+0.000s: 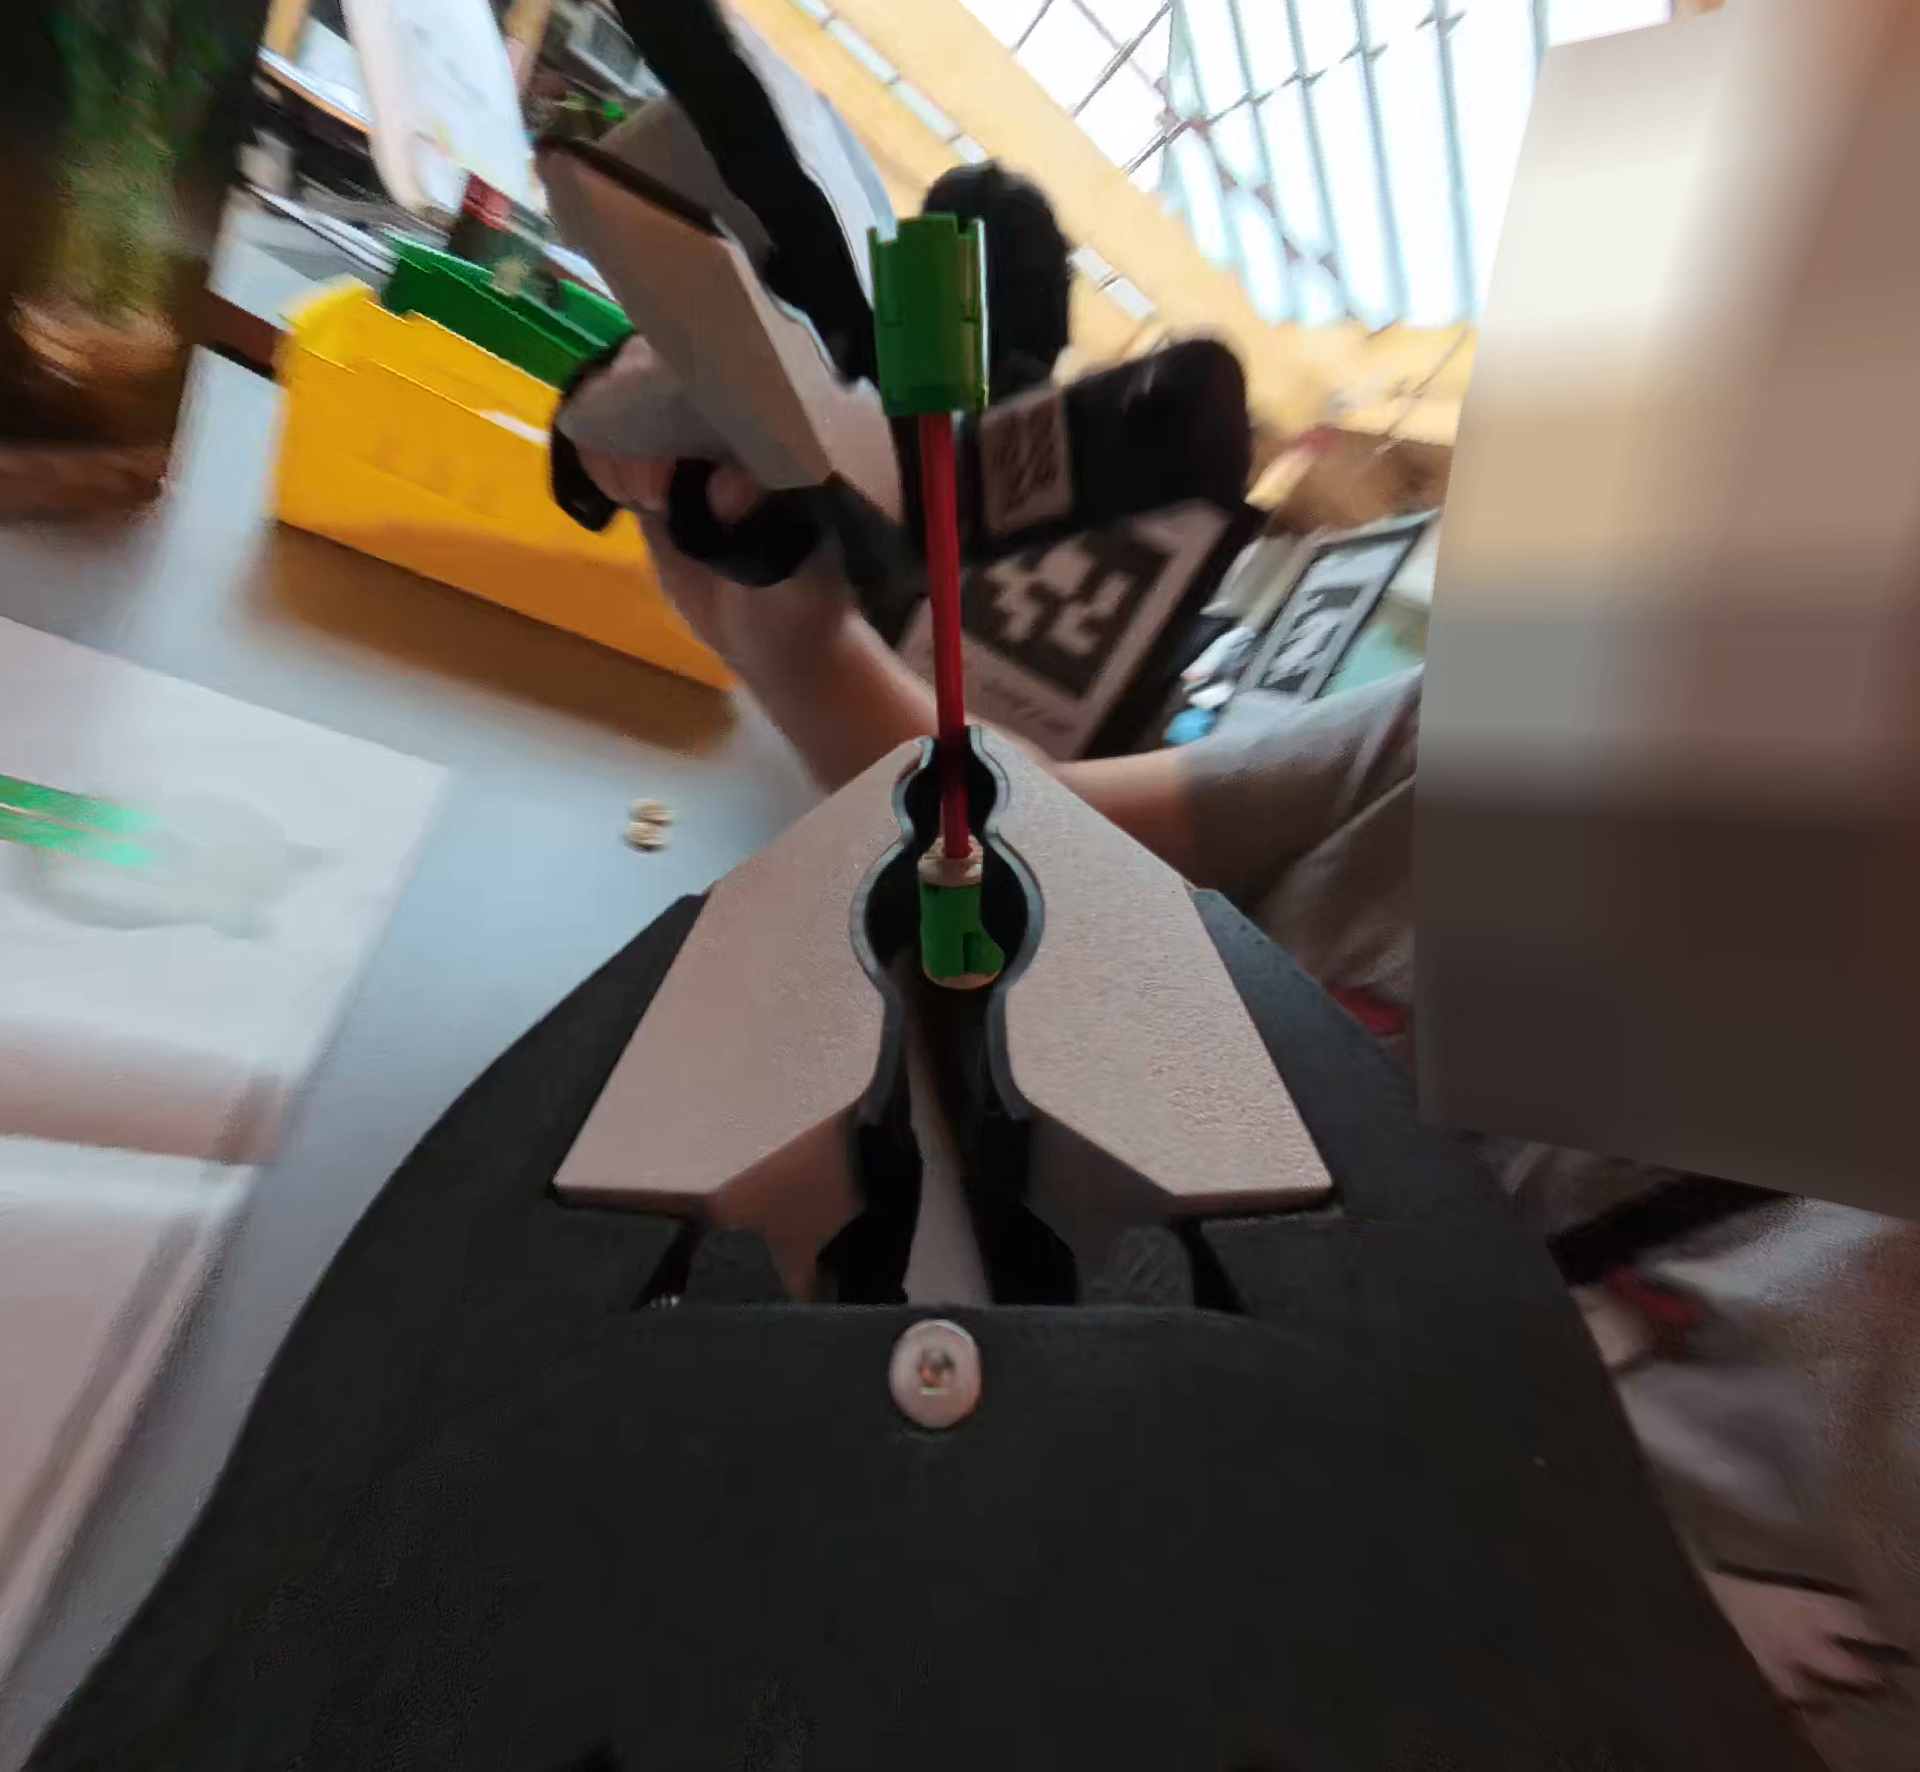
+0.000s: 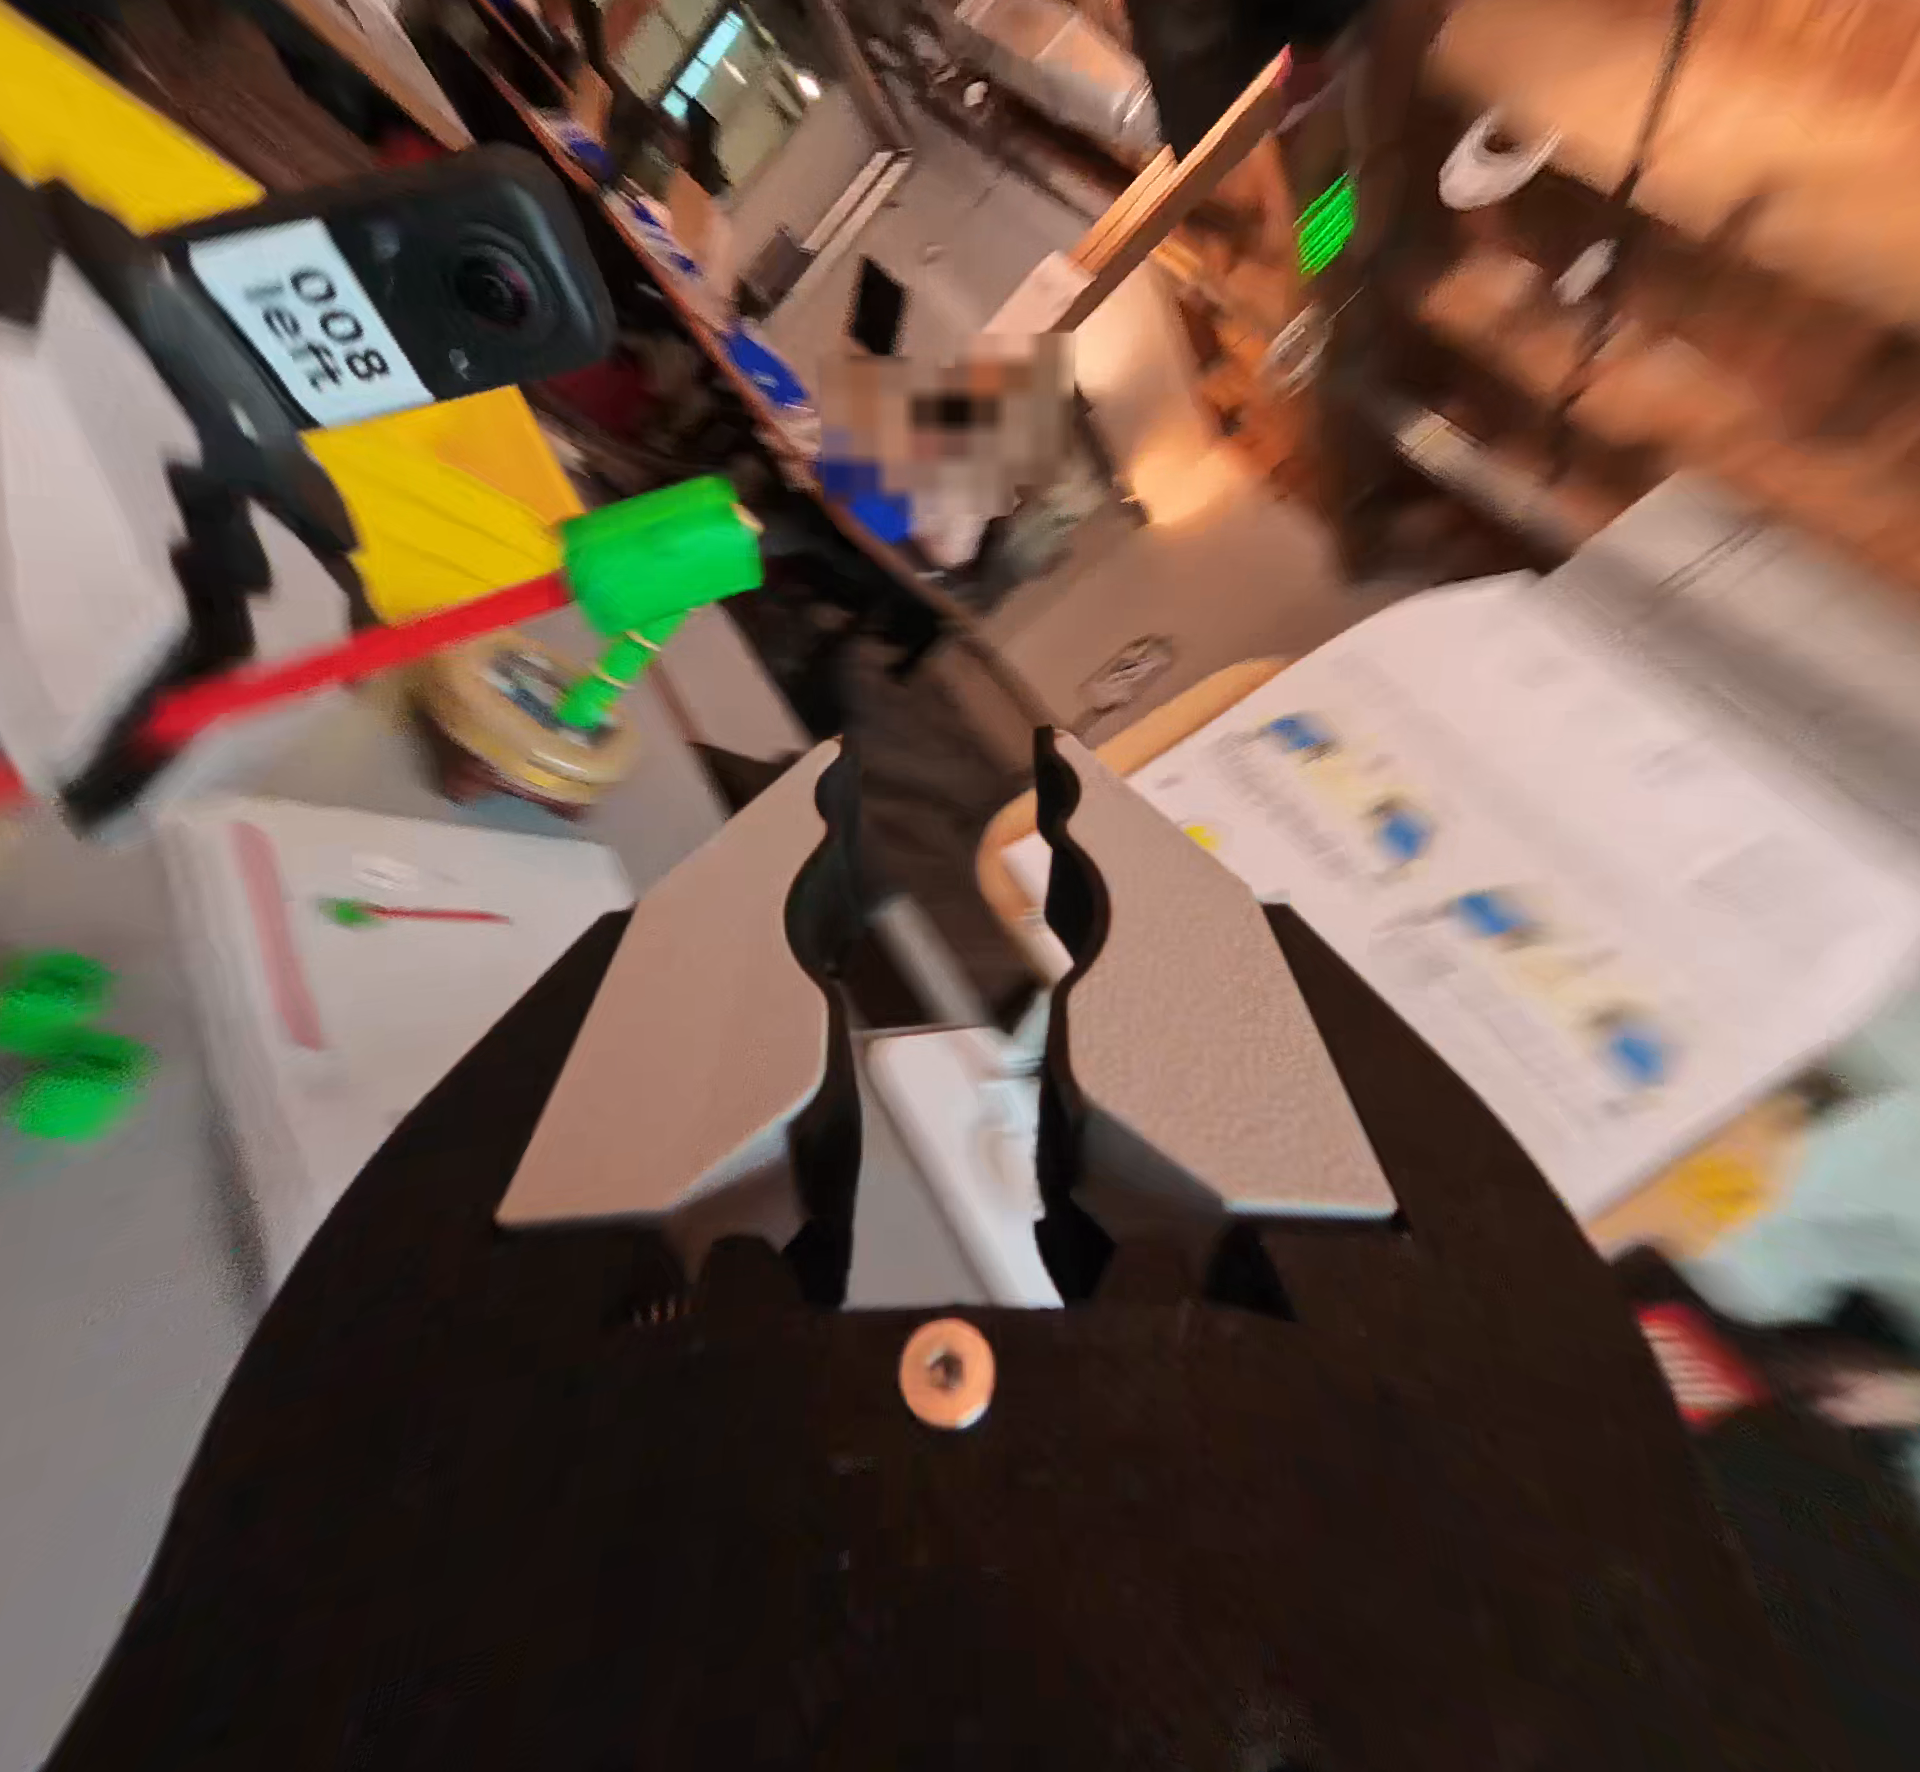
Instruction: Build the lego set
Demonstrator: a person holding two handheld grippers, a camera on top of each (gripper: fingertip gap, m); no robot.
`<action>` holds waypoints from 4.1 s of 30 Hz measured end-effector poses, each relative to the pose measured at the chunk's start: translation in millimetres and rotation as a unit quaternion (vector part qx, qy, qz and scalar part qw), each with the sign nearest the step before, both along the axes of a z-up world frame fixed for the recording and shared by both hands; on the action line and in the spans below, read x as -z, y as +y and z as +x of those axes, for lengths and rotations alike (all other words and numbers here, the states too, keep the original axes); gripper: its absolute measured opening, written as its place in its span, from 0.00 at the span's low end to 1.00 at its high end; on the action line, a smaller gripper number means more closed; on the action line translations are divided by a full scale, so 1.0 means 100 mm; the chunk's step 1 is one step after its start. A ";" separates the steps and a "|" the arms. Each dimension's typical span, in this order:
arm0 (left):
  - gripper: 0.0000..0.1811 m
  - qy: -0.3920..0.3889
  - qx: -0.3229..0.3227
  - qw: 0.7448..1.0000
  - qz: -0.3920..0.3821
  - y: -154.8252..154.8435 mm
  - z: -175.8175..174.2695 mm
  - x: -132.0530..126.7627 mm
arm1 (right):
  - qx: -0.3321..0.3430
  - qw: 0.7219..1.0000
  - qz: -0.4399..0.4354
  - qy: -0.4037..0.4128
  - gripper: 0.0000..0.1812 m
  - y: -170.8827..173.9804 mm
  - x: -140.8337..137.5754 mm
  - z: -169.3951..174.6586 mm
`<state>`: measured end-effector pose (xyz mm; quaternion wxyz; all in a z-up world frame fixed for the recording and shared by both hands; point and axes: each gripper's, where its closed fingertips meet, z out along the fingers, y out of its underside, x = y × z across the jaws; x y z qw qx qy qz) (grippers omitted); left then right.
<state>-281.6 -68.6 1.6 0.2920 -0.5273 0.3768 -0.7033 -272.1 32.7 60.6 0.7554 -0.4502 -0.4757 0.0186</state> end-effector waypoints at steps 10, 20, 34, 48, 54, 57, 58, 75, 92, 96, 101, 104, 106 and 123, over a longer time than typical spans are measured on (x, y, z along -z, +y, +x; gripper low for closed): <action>0.01 0.089 -0.237 0.922 0.294 0.30 -0.08 0.02 | -0.392 0.785 -0.443 0.185 0.31 -0.57 -0.29 -0.07; 0.01 0.080 -0.281 0.883 0.368 0.27 -0.15 -0.13 | -0.354 0.873 -0.322 0.095 0.17 -0.85 -0.26 -0.35; 0.01 0.082 -0.349 0.761 0.540 0.18 -0.12 -0.16 | -0.341 0.932 -0.114 -0.048 0.08 -1.29 -0.18 -0.47; 0.01 0.110 -0.346 0.762 0.537 0.15 -0.09 -0.17 | -0.380 0.918 -0.112 -0.028 0.08 -1.33 -0.18 -0.38; 0.01 0.122 -0.342 0.764 0.534 0.15 -0.08 -0.14 | -0.386 0.914 -0.125 -0.024 0.08 -1.31 -0.16 -0.38; 0.01 0.116 -0.339 0.775 0.521 0.15 -0.08 -0.15 | -0.378 0.915 -0.140 -0.007 0.08 -1.24 -0.20 -0.35; 0.01 0.118 -0.331 0.786 0.509 0.16 -0.08 -0.12 | -0.370 0.916 -0.153 -0.002 0.08 -1.18 -0.19 -0.35; 0.01 0.147 -0.229 0.938 0.213 0.36 -0.09 0.21 | -0.206 0.970 -0.053 -0.117 0.53 -0.73 0.23 -0.40; 0.01 0.157 -0.160 0.974 0.017 0.37 -0.14 0.38 | -0.096 0.964 -0.048 -0.244 0.80 -0.43 0.82 -0.63; 0.01 0.166 -0.159 0.973 0.016 0.35 -0.11 0.41 | -0.096 0.961 -0.062 -0.254 0.81 -0.42 0.90 -0.66; 0.01 0.174 -0.154 0.972 0.018 0.33 -0.10 0.42 | -0.092 0.957 -0.070 -0.266 0.82 -0.42 0.94 -0.65; 0.01 0.176 -0.153 0.972 0.016 0.33 -0.10 0.42 | -0.093 0.955 -0.076 -0.271 0.80 -0.42 0.97 -0.65; 0.01 0.174 -0.151 0.973 0.012 0.32 -0.10 0.42 | -0.093 0.955 -0.082 -0.269 0.80 -0.42 0.98 -0.66; 0.01 0.171 -0.148 0.974 -0.005 0.33 -0.12 0.42 | -0.090 0.955 -0.104 -0.263 0.79 -0.42 0.97 -0.66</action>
